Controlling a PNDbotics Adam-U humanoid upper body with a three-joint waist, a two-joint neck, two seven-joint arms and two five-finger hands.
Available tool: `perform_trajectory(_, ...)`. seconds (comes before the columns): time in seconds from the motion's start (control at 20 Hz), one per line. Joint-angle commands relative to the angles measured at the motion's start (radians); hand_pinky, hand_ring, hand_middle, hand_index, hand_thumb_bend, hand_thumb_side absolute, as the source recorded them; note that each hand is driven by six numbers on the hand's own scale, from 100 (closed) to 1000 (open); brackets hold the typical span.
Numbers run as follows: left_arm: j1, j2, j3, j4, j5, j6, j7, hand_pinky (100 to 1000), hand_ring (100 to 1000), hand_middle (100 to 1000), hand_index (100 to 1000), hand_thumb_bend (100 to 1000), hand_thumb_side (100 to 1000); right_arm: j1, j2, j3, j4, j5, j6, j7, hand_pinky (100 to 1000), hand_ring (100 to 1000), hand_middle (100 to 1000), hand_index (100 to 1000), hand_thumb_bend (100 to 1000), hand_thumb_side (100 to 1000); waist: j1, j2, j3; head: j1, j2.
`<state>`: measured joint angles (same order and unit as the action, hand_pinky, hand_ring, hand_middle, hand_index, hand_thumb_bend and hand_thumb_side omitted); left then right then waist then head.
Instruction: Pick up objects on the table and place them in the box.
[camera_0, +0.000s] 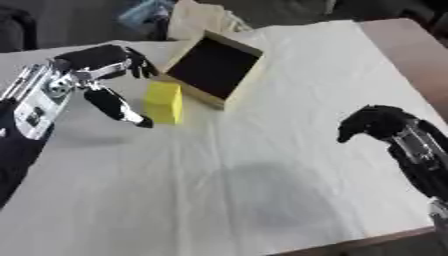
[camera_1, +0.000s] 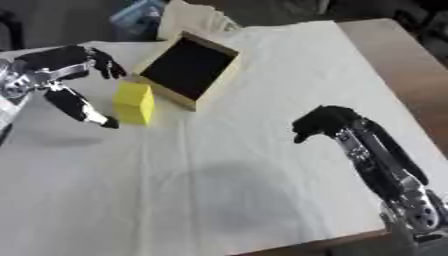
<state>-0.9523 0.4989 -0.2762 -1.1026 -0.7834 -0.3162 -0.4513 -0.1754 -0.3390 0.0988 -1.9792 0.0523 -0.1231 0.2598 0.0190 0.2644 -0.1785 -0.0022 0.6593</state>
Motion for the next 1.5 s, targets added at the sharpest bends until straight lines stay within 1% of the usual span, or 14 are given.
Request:
perform_trajectory(0.05,-0.03,-0.005,0.022,0.025,-0.042,-0.004,0.03,791,686,665,824,719,441,-0.007,-0.01,-0.003,-0.021,-0.003,0.0,0.003,685,581,585,686,100,1000,0.0,-0.016,-0.002,0.004,0.0)
perform_trajectory(0.5,-0.033,-0.04,0.047,0.089,-0.153,-0.031,0.097,788,679,656,819,700,432,-0.008,-0.007,-0.002,-0.021,-0.001,0.001,0.005,685,581,585,686,100,1000,-0.001,-0.012,-0.009,0.005,-0.001)
perform_trajectory(0.55,-0.032,-0.045,0.053,0.093,-0.158,-0.03,0.104,773,634,606,789,659,380,-0.008,-0.006,-0.002,-0.021,-0.001,0.001,0.005,685,581,585,686,100,1000,-0.001,-0.011,-0.01,0.004,-0.001)
perform_trajectory(0.65,-0.031,-0.053,0.061,0.099,-0.162,-0.025,0.127,758,587,550,751,621,341,-0.009,-0.005,-0.002,-0.021,-0.001,0.002,0.005,685,581,585,686,100,1000,-0.002,-0.01,-0.012,0.002,-0.002)
perform_trajectory(0.7,-0.03,-0.055,0.063,0.101,-0.162,-0.022,0.139,746,550,505,718,580,298,-0.009,-0.004,-0.002,-0.021,-0.001,0.002,0.005,685,581,585,686,100,1000,-0.002,-0.009,-0.012,0.001,-0.002)
perform_trajectory(0.75,-0.03,-0.056,0.067,0.1,-0.158,-0.018,0.151,742,537,490,706,565,287,-0.009,-0.004,-0.003,-0.021,-0.001,0.002,0.005,685,581,585,686,100,1000,-0.002,-0.009,-0.012,0.001,-0.002)
perform_trajectory(0.8,-0.029,-0.056,0.069,0.098,-0.153,-0.014,0.164,732,507,454,672,536,261,-0.008,-0.004,-0.003,-0.021,-0.001,0.002,0.005,685,581,585,686,100,1000,-0.002,-0.009,-0.012,0.001,-0.002)
perform_trajectory(0.85,-0.029,-0.056,0.072,0.094,-0.145,-0.009,0.176,730,500,446,663,530,256,-0.008,-0.004,-0.003,-0.021,-0.001,0.002,0.005,685,581,585,686,100,1000,-0.002,-0.009,-0.011,0.0,-0.002)
perform_trajectory(0.9,-0.029,-0.055,0.073,0.089,-0.137,-0.006,0.189,725,482,420,641,509,245,-0.008,-0.004,-0.003,-0.021,-0.001,0.003,0.005,685,581,585,686,100,1000,-0.002,-0.01,-0.011,0.0,-0.002)
perform_trajectory(1.05,-0.033,-0.048,0.07,0.067,-0.105,-0.001,0.213,725,475,411,635,497,245,-0.008,-0.005,-0.003,-0.021,-0.001,0.002,0.006,685,581,585,686,100,1000,-0.001,-0.01,-0.011,0.001,-0.003)
perform_trajectory(1.25,-0.046,-0.037,0.07,0.028,-0.058,0.003,0.209,727,471,406,633,480,241,-0.008,-0.006,-0.002,-0.021,-0.002,0.002,0.007,685,581,585,686,100,1000,-0.001,-0.011,-0.012,0.002,-0.003)
perform_trajectory(1.5,-0.065,-0.035,0.083,0.015,-0.026,0.028,0.205,729,478,414,642,468,238,-0.013,-0.008,0.003,-0.021,-0.004,-0.001,0.012,685,581,585,687,100,1000,0.001,-0.01,-0.025,0.008,-0.007)
